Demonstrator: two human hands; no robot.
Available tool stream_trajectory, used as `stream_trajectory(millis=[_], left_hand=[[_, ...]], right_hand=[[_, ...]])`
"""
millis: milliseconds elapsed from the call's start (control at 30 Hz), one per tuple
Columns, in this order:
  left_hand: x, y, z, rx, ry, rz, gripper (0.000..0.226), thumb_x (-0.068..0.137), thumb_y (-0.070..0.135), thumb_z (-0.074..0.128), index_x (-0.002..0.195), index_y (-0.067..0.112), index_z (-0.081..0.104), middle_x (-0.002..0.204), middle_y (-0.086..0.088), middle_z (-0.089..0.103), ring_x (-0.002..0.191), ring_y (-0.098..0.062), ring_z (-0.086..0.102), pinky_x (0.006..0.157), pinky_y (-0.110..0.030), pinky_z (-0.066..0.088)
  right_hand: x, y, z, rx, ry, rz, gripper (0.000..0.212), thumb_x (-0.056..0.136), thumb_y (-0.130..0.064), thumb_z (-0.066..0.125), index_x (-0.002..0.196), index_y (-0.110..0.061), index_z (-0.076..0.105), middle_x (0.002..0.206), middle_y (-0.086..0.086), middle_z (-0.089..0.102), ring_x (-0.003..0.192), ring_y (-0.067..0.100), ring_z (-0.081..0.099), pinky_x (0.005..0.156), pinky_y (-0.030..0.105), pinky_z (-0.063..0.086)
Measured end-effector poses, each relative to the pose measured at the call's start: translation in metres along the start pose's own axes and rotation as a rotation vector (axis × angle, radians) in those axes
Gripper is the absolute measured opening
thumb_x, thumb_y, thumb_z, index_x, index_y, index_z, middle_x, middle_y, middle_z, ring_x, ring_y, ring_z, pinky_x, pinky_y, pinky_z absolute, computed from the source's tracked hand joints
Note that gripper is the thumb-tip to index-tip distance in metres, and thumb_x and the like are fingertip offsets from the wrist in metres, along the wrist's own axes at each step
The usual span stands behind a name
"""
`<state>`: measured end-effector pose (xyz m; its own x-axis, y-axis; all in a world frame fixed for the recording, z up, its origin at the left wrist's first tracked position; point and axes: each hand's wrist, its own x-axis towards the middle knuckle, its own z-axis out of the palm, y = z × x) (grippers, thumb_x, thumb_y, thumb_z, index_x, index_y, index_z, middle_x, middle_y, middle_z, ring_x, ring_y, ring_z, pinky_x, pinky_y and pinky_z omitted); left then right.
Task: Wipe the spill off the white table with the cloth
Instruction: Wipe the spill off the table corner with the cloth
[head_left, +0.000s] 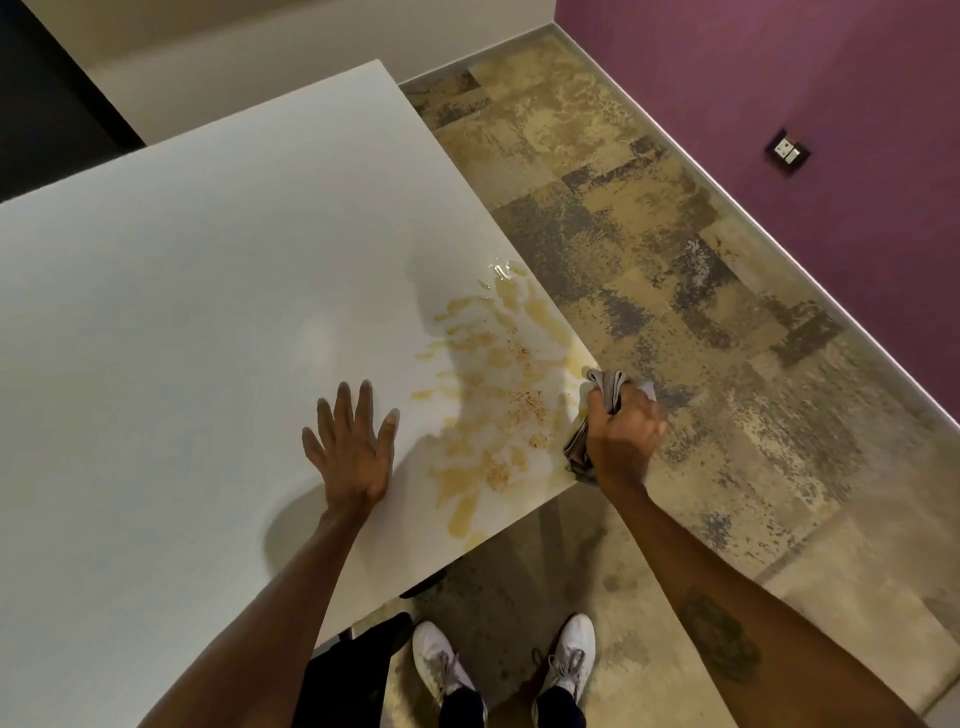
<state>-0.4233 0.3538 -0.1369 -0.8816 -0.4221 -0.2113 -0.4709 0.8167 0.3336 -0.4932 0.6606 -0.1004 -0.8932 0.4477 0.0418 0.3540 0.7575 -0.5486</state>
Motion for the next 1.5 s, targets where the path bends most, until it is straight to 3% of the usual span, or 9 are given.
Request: stream_trajectory(millis=[133, 267, 367, 467, 600, 867, 1033, 1367, 1500], left_hand=[[0.001, -0.006, 0.012, 0.094, 0.016, 0.051, 0.069, 0.104, 0.065, 0.014, 0.162, 0.030, 0.019, 0.173, -0.003, 0.010, 0.160, -0.032, 0.006, 0.126, -0.061, 0.002], [0.006, -0.009, 0.022, 0.214, 0.097, 0.043, 0.068, 0.105, 0.063, 0.020, 0.163, 0.026, 0.022, 0.171, -0.005, 0.018, 0.159, -0.030, 0.017, 0.125, -0.056, 0.016], [0.009, -0.011, 0.026, 0.192, 0.102, 0.051, 0.072, 0.102, 0.068, 0.012, 0.163, 0.031, 0.016, 0.173, 0.001, 0.012, 0.161, -0.026, 0.009, 0.127, -0.053, 0.005], [0.008, -0.010, 0.024, 0.206, 0.097, 0.063, 0.073, 0.101, 0.067, 0.008, 0.164, 0.030, 0.013, 0.173, 0.002, 0.006, 0.161, -0.026, 0.005, 0.128, -0.054, 0.005], [0.005, -0.003, 0.016, 0.196, 0.068, 0.053, 0.077, 0.099, 0.066, 0.006, 0.164, 0.026, 0.013, 0.174, 0.000, 0.004, 0.161, -0.028, 0.003, 0.128, -0.057, 0.006], [0.006, -0.002, 0.009, 0.169, 0.047, 0.067, 0.078, 0.099, 0.065, 0.016, 0.164, 0.023, 0.015, 0.173, 0.001, 0.004, 0.161, -0.025, -0.004, 0.128, -0.057, 0.003], [0.008, -0.006, 0.015, 0.149, 0.071, 0.076, 0.075, 0.100, 0.066, 0.018, 0.164, 0.025, 0.018, 0.173, 0.004, 0.005, 0.161, -0.024, -0.003, 0.128, -0.058, 0.005], [0.011, -0.013, 0.022, 0.151, 0.174, 0.103, 0.071, 0.101, 0.065, 0.027, 0.161, 0.026, 0.030, 0.172, 0.003, 0.017, 0.161, -0.026, 0.010, 0.128, -0.056, 0.011], [0.009, -0.012, 0.020, 0.130, 0.161, 0.089, 0.069, 0.101, 0.064, 0.026, 0.161, 0.029, 0.030, 0.171, 0.005, 0.018, 0.161, -0.025, 0.009, 0.127, -0.056, 0.013]], right_hand=[[0.004, 0.004, 0.011, -0.006, 0.011, 0.024, 0.038, 0.081, -0.036, 0.062, 0.091, 0.000, 0.067, 0.090, 0.019, 0.070, 0.092, 0.036, 0.061, 0.093, 0.056, 0.043], [0.015, 0.001, 0.020, 0.010, -0.063, 0.056, 0.032, 0.084, -0.038, 0.057, 0.074, -0.007, 0.052, 0.078, 0.010, 0.055, 0.090, 0.036, 0.056, 0.097, 0.058, 0.039], [0.017, -0.001, 0.023, 0.038, -0.017, 0.009, 0.025, 0.083, -0.026, 0.063, 0.076, -0.005, 0.052, 0.084, 0.013, 0.056, 0.089, 0.038, 0.057, 0.098, 0.063, 0.037], [0.017, -0.007, 0.022, 0.049, -0.038, -0.036, 0.024, 0.082, -0.030, 0.059, 0.075, -0.012, 0.044, 0.081, 0.005, 0.046, 0.086, 0.038, 0.055, 0.096, 0.062, 0.038], [0.031, -0.014, 0.032, 0.097, -0.094, -0.083, 0.032, 0.086, -0.029, 0.064, 0.076, -0.017, 0.036, 0.083, -0.001, 0.039, 0.085, 0.038, 0.052, 0.089, 0.054, 0.040], [0.090, -0.085, 0.084, 0.195, -0.106, -0.171, 0.029, 0.085, -0.031, 0.066, 0.073, -0.021, 0.040, 0.076, -0.007, 0.043, 0.087, 0.031, 0.054, 0.090, 0.047, 0.038], [0.125, -0.123, 0.111, 0.259, -0.144, -0.231, 0.023, 0.082, -0.028, 0.062, 0.073, -0.018, 0.042, 0.077, 0.005, 0.053, 0.087, 0.031, 0.053, 0.088, 0.044, 0.037], [0.166, -0.162, 0.145, 0.215, -0.231, -0.538, 0.028, 0.080, -0.038, 0.064, 0.070, -0.016, 0.048, 0.074, 0.002, 0.050, 0.081, 0.030, 0.054, 0.087, 0.044, 0.041], [0.154, -0.158, 0.143, 0.042, -0.083, -0.542, 0.035, 0.077, -0.045, 0.063, 0.085, -0.011, 0.061, 0.097, 0.010, 0.061, 0.096, 0.032, 0.055, 0.088, 0.044, 0.040]])
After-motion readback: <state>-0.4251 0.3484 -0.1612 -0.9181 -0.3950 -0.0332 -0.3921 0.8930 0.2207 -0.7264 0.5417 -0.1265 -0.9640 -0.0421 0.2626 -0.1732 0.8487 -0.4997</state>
